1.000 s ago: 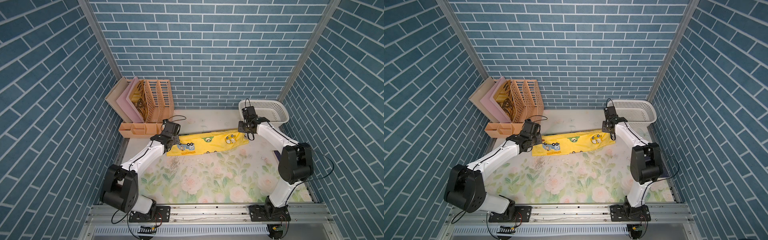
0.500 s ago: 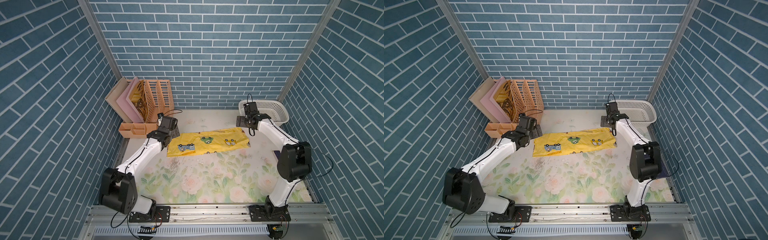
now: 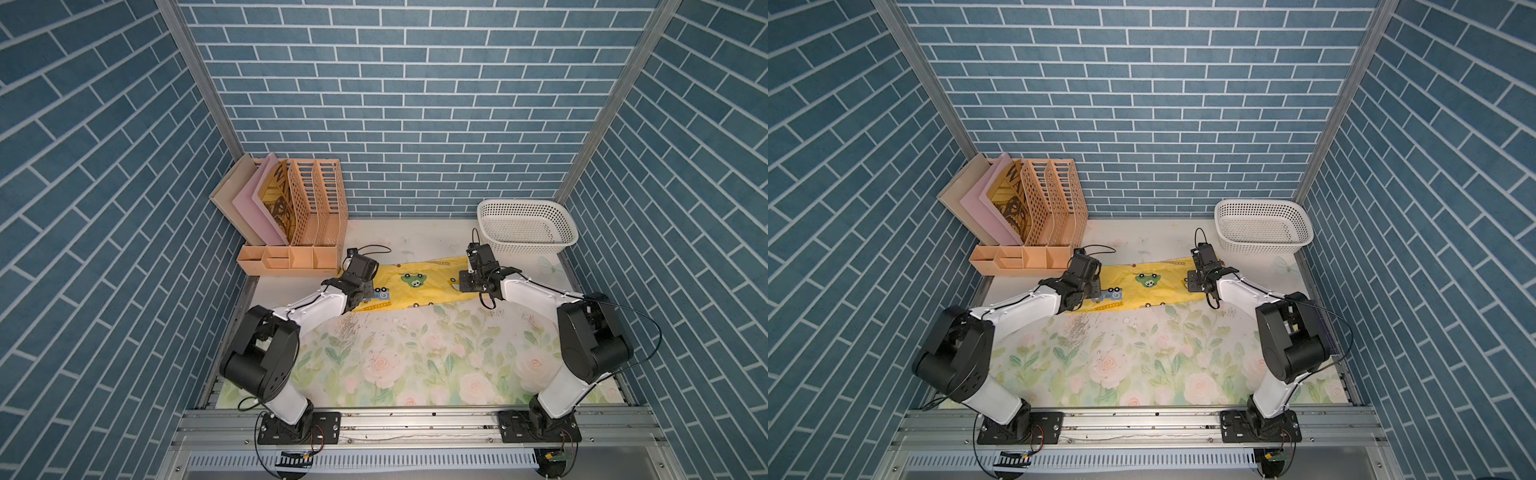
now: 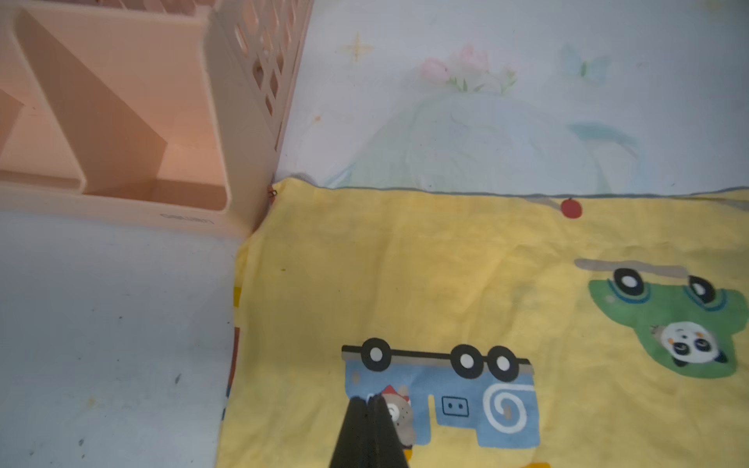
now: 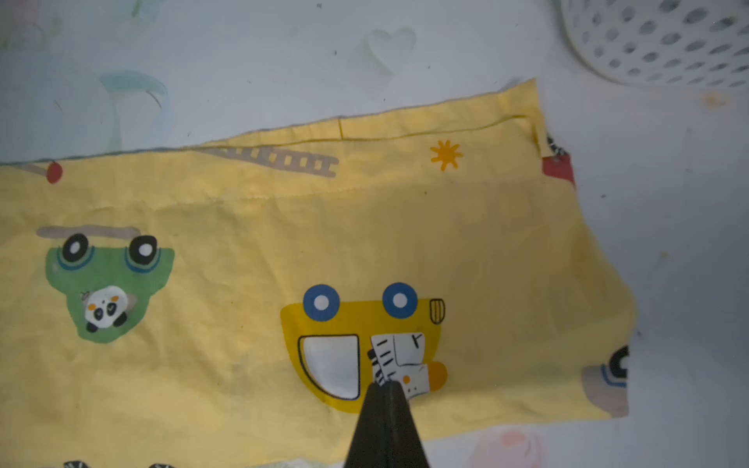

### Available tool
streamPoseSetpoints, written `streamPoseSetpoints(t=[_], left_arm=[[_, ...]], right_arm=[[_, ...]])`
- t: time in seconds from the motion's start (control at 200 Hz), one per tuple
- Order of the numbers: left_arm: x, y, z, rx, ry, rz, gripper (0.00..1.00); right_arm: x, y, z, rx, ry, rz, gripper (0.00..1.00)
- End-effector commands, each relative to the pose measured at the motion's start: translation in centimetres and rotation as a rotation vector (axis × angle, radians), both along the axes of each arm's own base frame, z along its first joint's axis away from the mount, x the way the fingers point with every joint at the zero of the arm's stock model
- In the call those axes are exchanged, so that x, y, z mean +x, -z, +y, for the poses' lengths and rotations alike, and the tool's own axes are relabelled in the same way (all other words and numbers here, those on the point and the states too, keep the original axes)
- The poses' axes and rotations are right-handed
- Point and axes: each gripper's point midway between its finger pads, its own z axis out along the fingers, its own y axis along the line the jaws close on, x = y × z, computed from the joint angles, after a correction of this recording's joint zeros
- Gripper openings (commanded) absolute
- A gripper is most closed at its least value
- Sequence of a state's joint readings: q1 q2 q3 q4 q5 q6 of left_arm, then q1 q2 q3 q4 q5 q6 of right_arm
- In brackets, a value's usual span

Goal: Roll up the pillowcase
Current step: Adjust the pillowcase at the center of the board.

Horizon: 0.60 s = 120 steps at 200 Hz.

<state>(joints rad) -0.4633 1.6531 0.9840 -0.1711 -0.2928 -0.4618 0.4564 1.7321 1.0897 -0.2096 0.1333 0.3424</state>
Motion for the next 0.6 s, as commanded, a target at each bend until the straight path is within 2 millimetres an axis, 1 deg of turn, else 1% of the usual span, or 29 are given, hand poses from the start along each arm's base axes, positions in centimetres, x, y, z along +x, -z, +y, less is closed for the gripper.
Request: streamPoseSetpoints(t=[0.0, 0.05, 0.16, 0.245, 0.285, 0.4, 0.51, 0.595], left_arm=[[3.1, -0.8, -1.7, -0.027, 0.010, -0.056, 0.00], [3.4, 0.3, -1.4, -0.006, -0.016, -0.036, 0.00], [3.2, 2.7, 0.0, 0.050, -0.071, 0.018, 0.00], [2.8, 4.1, -0.1, 0.040, -0.074, 0.052, 0.00], [2.5, 4.7, 0.0, 0.039, -0.076, 0.068, 0.00], [1.0, 6.4, 0.4, 0.041, -0.082, 0.109, 0.00], [-1.2, 7.7, 1.2, 0.018, -0.104, 0.134, 0.00], [-2.9, 9.0, 1.5, 0.011, -0.103, 0.173, 0.00]], right_arm=[[2.3, -1.9, 2.1, 0.019, -0.011, -0.050, 0.00], [2.7, -1.2, 2.2, -0.004, 0.006, -0.024, 0.00], [3.4, 1.8, 1.7, -0.081, 0.042, 0.060, 0.00], [3.4, 3.6, 1.8, -0.097, 0.035, 0.096, 0.00], [3.5, 4.1, 2.1, -0.096, 0.029, 0.109, 0.00], [3.6, 5.0, 2.7, -0.086, 0.015, 0.126, 0.00], [3.9, 5.8, 2.8, -0.110, 0.010, 0.146, 0.00], [4.3, 6.8, 2.9, -0.126, 0.000, 0.163, 0.00]])
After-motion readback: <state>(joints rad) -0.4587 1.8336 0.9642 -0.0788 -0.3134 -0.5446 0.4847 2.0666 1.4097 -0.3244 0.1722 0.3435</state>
